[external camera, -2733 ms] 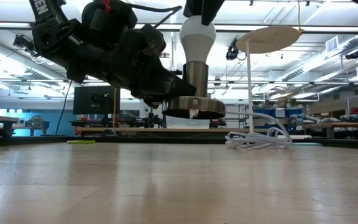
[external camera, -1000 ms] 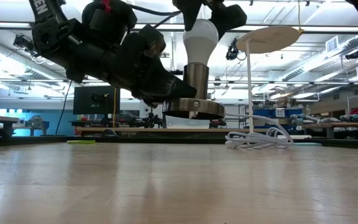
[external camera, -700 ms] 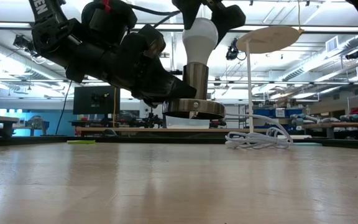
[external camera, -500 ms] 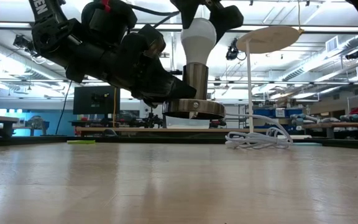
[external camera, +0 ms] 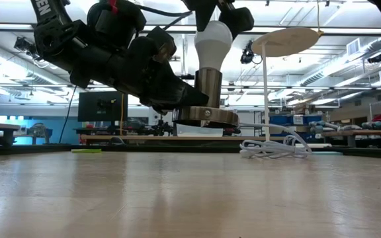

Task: Screw lightbulb
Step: Insert the lightbulb into the lamp

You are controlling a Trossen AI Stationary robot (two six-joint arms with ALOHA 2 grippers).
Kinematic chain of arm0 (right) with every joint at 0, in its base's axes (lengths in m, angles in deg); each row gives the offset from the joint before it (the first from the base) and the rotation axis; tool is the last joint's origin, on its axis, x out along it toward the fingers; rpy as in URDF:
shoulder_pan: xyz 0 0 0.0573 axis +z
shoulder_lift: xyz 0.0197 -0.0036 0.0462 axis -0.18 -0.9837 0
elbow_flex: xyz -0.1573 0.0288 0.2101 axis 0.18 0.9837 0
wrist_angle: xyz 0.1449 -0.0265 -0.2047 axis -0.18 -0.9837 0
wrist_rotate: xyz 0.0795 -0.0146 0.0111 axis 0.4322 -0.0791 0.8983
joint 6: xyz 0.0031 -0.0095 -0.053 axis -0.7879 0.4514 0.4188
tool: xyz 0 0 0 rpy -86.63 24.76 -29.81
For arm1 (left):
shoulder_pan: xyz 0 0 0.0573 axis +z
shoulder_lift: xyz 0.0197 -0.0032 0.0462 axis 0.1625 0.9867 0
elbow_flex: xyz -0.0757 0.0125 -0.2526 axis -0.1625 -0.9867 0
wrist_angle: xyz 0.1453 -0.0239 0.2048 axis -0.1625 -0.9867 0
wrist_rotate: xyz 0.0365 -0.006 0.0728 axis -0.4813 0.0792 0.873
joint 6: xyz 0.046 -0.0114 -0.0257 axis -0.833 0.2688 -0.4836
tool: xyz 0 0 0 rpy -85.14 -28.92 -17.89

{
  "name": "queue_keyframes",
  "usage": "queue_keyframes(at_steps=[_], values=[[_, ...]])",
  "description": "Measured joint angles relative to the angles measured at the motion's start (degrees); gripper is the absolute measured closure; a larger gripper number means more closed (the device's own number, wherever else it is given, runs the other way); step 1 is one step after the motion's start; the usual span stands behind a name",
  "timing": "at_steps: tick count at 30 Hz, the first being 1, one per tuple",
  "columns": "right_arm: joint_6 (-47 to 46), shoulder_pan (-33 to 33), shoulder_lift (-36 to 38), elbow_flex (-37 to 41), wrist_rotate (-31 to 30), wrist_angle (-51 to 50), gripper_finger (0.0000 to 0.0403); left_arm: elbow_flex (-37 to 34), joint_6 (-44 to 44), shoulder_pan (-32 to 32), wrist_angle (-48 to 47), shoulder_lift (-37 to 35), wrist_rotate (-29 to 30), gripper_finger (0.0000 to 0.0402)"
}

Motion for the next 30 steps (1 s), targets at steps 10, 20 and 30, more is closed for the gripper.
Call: queue_keyframes(at_steps=[10, 20, 30], values=[[-0.1, 0.0, 0.0, 0.0, 0.0, 0.9, 0.0043, 0.0, 0.0, 0.0, 0.2, 0.0, -0.2, 0.0243], [1.1, 0.0, 0.0, 0.0, 0.3, 0.5, 0.003, 0.0, 0.0, 0.0, 0.3, 0.0, -0.2, 0.0243], [0.8, 0.2, 0.0, 0.0, -0.4, 0.6, 0.0032, 0.0, 0.0, 0.0, 0.2, 0.0, -0.2, 0.0243]])
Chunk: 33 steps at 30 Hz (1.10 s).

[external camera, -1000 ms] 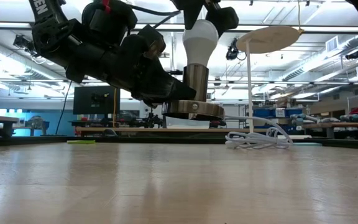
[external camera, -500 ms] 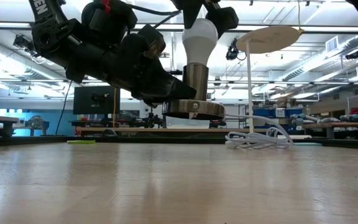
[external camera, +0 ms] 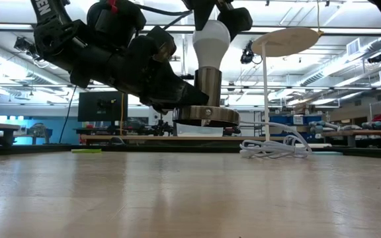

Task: Screw lightbulb
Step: Insert the lightbulb into the lamp

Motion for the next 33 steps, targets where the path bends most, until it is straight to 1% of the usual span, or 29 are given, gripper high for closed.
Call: queue_keyframes(at_steps=[5, 11, 13, 16, 19, 23, 29, 33], values=[[-0.1, 0.0, 0.0, 0.0, -0.2, -0.1, 0.0007, 0.0, 0.0, 0.0, 0.0, 0.0, -0.3, 0.0243], [0.4, 0.0, 0.0, 0.0, -0.1, -0.1, 0.0006, 0.0, 0.0, 0.0, 0.0, 0.0, -0.4, 0.0243], [2.0, 0.1, 0.0, 0.0, 0.3, -0.1, 0.0004, 0.0, 0.0, 0.0, 0.0, 0.0, -0.4, 0.0243], [7.2, 0.3, 0.0, 0.0, 1.1, -0.1, 0.0004, 0.0, 0.0, 0.0, 0.0, 0.0, -0.4, 0.0243], [14.0, 0.8, 0.0, 0.0, 1.1, -0.1, 0.0007, 0.0, 0.0, 0.0, 0.0, 0.0, -0.5, 0.0243], [20.7, 1.3, 0.0, 0.0, 0.5, -0.1, 0.0006, 0.0, 0.0, 0.0, 0.0, 0.0, -0.5, 0.0243], [32.2, 2.9, 0.0, 0.0, -3.9, -0.1, 0.0004, 0.0, 0.0, 0.0, -0.1, 0.0, -0.5, 0.0243], [37.4, 3.9, 0.0, 0.0, -5.9, -0.1, 0.0004, 0.0, 0.0, 0.0, -0.2, 0.0, -0.5, 0.0243]])
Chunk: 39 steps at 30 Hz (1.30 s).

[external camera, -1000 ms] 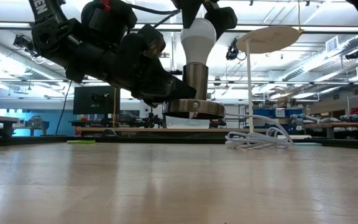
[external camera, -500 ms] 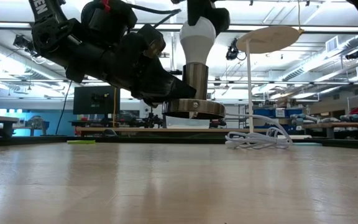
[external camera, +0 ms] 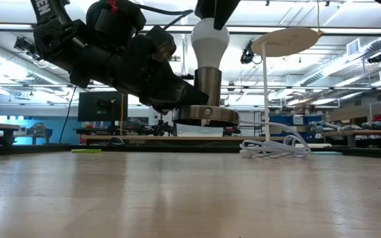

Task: Screw lightbulb
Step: Insert the lightbulb into the lamp

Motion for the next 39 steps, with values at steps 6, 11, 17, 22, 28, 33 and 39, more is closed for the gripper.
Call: queue_keyframes(at_steps=[6, 11, 17, 22, 28, 33, 39], values=[[4.8, 0.9, 0.0, 0.0, -2.2, 0.3, 0.0006, 0.0, 0.0, 0.0, -0.1, 0.0, 0.0, 0.0243], [5.1, 0.8, 0.0, 0.0, -2.0, 0.4, 0.0023, 0.0, 0.0, 0.0, -0.1, 0.0, 0.0, 0.0243], [5.0, 0.8, 0.0, 0.0, -1.3, 0.5, 0.0051, 0.0, 0.0, 0.0, -0.1, 0.0, 0.0, 0.0243], [2.9, 0.7, 0.0, 0.0, -0.9, 0.6, 0.0079, 0.0, 0.0, 0.0, -0.1, 0.0, 0.0, 0.0243], [-3.3, -0.2, 0.0, 0.0, 0.8, 0.6, 0.0117, 0.0, 0.1, 0.0, -0.2, 0.0, 0.0, 0.0243], [-9.7, -0.7, 0.0, 0.0, 1.8, 0.4, 0.0132, 0.0, 0.2, 0.0, -0.3, 0.0, -0.1, 0.0243], [-22.4, -0.7, 0.0, 0.0, 1.8, -0.4, 0.013, 0.0, 0.2, 0.0, -0.4, 0.0, -0.3, 0.0243]])
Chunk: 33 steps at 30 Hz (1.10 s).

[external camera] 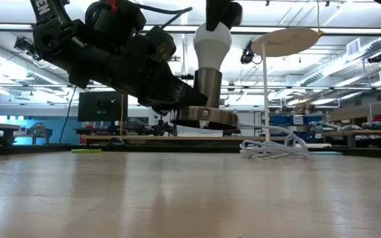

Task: Screw lightbulb
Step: Insert the lightbulb into the lamp

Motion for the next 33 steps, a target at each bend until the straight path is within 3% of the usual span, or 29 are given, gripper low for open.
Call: queue_keyframes(at_steps=[6, 11, 26, 33], values=[[-18.3, 0.4, 0.0, 0.0, 0.5, -0.9, 0.013, 0.0, 0.0, 0.0, -0.1, 0.0, 0.0, 0.0243], [-24.5, 0.4, 0.0, 0.0, 2.7, -0.7, 0.0114, 0.0, -0.5, -0.1, -0.2, 0.0, 0.1, 0.0243], [-16.5, 0.5, -0.1, -3.0, 4.6, -0.7, 0.0009, 0.0, -0.5, 0.0, 0.2, 0.0, 0.7, 0.0243], [-3.7, 0.7, -0.1, -5.3, 3.5, -1.6, 0.0014, 0.0, -0.5, 0.0, 0.2, 0.0, 0.6, 0.0243]])
